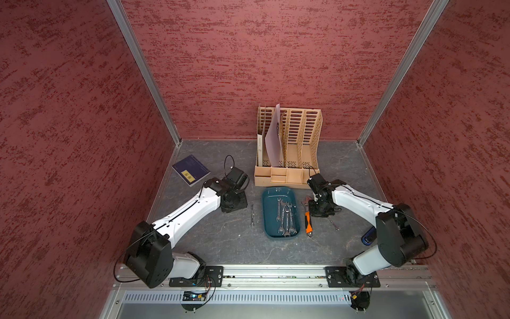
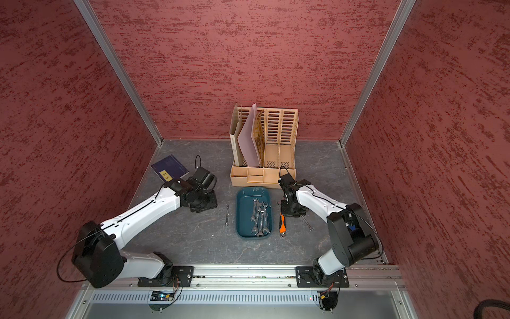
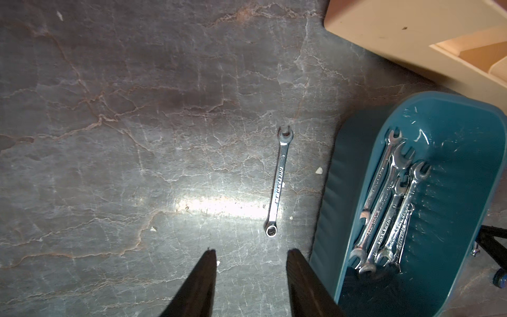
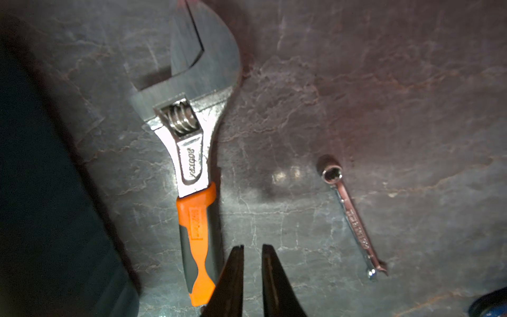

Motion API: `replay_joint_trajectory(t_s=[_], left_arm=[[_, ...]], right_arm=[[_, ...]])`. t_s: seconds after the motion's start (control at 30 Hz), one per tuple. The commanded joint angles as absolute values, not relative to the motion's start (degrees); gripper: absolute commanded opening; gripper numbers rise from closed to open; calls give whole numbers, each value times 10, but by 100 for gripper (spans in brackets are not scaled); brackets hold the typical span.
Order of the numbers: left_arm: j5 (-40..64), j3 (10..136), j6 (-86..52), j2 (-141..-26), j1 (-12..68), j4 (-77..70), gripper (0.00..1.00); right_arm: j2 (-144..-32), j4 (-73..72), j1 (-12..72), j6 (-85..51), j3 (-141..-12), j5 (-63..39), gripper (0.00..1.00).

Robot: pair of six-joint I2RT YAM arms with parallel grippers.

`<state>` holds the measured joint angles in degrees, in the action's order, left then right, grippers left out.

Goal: Take out the wrench from the storage box
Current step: Place the wrench at the center of the board.

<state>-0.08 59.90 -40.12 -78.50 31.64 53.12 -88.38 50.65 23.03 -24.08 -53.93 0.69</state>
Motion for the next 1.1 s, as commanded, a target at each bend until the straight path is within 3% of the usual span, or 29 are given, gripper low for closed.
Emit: replay_joint_trajectory(t_s=[0.0,0.1,0.4,0.63,0.87,1.07], left_arm=[[-1,605,-404,-784,318,537,45],[1,602,-405,-789,323,531,45],[4,599,-406,-800,330,519,45],[5,596,-406,-800,332,515,45],[5,593,-405,-799,331,515,45],[5,594,-405,-797,331,514,45]], right_arm=[[-863,495,210,-257,-529,35,23],[-858,482,188,-266,-513,37,33],[-856,446,125,-265,-479,37,48],[-884,433,110,-263,-472,19,51],[-903,427,105,-259,-471,-1,49],[-921,424,105,-252,-479,-8,28]])
